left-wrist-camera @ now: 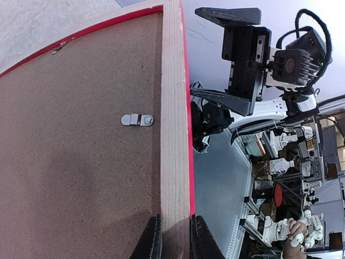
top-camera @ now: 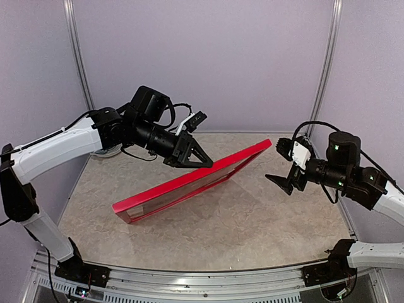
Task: Put the photo into the frame
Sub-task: Pass from the left arm to the right
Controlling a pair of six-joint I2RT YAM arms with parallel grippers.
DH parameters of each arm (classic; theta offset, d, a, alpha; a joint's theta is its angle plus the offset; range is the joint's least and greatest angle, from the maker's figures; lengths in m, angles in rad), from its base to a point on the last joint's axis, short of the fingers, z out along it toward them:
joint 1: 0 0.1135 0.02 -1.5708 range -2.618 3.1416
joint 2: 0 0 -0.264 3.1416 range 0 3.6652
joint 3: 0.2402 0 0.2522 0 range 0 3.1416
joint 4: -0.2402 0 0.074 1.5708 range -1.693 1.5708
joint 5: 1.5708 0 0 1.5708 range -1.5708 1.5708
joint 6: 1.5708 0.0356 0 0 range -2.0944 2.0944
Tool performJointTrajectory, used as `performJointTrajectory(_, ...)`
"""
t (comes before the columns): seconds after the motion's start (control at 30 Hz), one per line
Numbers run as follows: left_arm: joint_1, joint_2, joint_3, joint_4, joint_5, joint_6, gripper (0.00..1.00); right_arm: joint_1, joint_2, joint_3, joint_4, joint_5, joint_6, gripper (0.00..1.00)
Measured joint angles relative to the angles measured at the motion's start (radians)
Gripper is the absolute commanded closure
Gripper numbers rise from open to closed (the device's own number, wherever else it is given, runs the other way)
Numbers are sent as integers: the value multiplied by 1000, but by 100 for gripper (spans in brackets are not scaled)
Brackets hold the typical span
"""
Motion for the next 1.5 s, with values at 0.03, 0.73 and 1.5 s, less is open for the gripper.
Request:
performJointTrajectory(0.03,0,-11,-11,-2,8,0,100,0,0,0,-8,-14,-33,1)
performJointTrajectory(0.73,-31,-109,-126,-36,90,23,100,-125,52,3,-15,-450,-327,1)
performJointTrajectory(1.5,-43,-129,-157,-37,172,49,100,-137,51,40,-60,-610,-361,62)
